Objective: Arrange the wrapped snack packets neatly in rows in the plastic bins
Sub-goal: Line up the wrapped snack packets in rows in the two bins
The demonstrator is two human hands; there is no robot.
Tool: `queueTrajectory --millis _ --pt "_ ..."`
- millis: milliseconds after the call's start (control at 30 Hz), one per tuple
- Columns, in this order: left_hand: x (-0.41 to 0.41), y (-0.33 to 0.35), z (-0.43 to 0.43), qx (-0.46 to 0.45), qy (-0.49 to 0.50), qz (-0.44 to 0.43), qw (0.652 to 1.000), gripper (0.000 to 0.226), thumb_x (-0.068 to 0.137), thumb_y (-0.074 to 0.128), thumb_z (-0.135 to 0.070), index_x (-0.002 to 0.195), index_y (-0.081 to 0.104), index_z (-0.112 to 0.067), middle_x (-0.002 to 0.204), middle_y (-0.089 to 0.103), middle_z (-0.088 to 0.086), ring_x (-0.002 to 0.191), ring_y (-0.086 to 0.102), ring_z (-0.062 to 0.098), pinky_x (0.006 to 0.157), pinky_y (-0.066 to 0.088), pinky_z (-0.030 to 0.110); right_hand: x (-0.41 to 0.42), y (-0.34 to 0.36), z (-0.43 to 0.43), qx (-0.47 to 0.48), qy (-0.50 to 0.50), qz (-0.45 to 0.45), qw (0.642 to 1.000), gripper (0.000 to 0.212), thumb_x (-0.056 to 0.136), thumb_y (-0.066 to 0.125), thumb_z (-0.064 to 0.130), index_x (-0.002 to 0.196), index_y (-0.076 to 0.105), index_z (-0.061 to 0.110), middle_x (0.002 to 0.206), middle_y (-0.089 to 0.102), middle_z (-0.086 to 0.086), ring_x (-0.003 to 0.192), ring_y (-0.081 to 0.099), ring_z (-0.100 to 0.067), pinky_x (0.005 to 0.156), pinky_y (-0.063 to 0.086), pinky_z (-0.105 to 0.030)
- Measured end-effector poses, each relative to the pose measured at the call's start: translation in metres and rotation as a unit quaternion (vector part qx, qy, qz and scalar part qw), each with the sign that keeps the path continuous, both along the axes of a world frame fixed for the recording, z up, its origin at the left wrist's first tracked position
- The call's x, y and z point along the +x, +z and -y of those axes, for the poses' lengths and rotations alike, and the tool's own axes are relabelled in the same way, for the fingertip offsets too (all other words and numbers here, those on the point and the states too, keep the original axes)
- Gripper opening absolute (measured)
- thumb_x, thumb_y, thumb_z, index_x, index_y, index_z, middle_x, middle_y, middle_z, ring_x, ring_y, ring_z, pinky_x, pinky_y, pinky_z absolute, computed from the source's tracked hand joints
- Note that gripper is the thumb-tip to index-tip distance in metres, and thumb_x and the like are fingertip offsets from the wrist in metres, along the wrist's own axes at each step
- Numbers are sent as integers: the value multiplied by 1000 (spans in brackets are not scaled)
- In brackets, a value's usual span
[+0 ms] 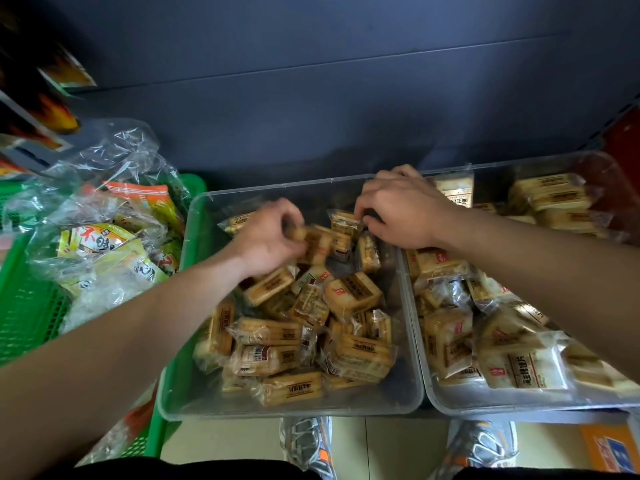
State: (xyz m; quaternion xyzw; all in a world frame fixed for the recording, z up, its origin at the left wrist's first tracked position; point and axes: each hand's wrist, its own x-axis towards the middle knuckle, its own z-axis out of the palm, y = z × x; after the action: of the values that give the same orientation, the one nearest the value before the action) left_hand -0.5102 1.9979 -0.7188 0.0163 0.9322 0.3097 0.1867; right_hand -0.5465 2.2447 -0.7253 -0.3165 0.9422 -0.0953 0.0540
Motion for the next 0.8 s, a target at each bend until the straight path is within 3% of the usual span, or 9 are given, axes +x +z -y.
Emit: queueTrajectory --millis 100,233,400,500,567,633,800 --pt "-6 11 27 -51 54 -58 996 37 88 74 -11 115 57 -29 114 57 -5 101 56 13 87 40 26 0 1 1 6 1 -5 1000 20 97 55 31 109 71 32 108 64 13 109 46 -10 99 23 -34" --pt "-4 10 42 -169 -1 -28 985 24 88 74 -16 103 62 -31 119 55 -3 108 56 18 93 45 32 0 2 6 25 -4 -1 1000 18 96 55 32 106 71 32 104 64 13 106 46 -10 100 23 -37" --pt "-7 17 44 -202 -20 -12 979 21 82 78 -46 84 63 -32 119 53 -8 112 51 16 99 42 40 6 3 21 0 -15 -9 1000 21 96 52 26 106 70 29 101 64 9 106 58 -16 107 22 -41" --pt "-3 10 46 -200 -50 -34 978 25 82 78 -47 79 61 -30 133 57 -11 123 52 17 107 36 39 11 9 39 -28 9 59 998 25 99 50 23 117 68 27 110 61 7 107 58 -17 99 42 -37" --pt "-3 7 54 -184 -33 -40 982 20 87 74 -43 83 59 -31 124 65 -8 111 61 19 97 46 38 15 9 55 -55 11 123 991 28 101 50 19 122 66 26 118 63 4 110 58 -15 95 48 -34" --pt "-3 7 64 -183 -5 -44 982 16 90 71 -41 92 57 -34 109 67 -7 95 64 18 88 52 37 21 1 73 -48 13 196 979 31 102 51 17 130 64 22 127 65 0 116 59 -17 99 48 -33" --pt "1 1 70 -171 -49 -66 982 14 90 73 -32 95 60 -33 110 57 -9 97 58 16 85 47 34 33 -24 98 56 -12 337 940 46 105 49 35 149 45 22 150 48 -6 133 48 -25 110 41 -37"
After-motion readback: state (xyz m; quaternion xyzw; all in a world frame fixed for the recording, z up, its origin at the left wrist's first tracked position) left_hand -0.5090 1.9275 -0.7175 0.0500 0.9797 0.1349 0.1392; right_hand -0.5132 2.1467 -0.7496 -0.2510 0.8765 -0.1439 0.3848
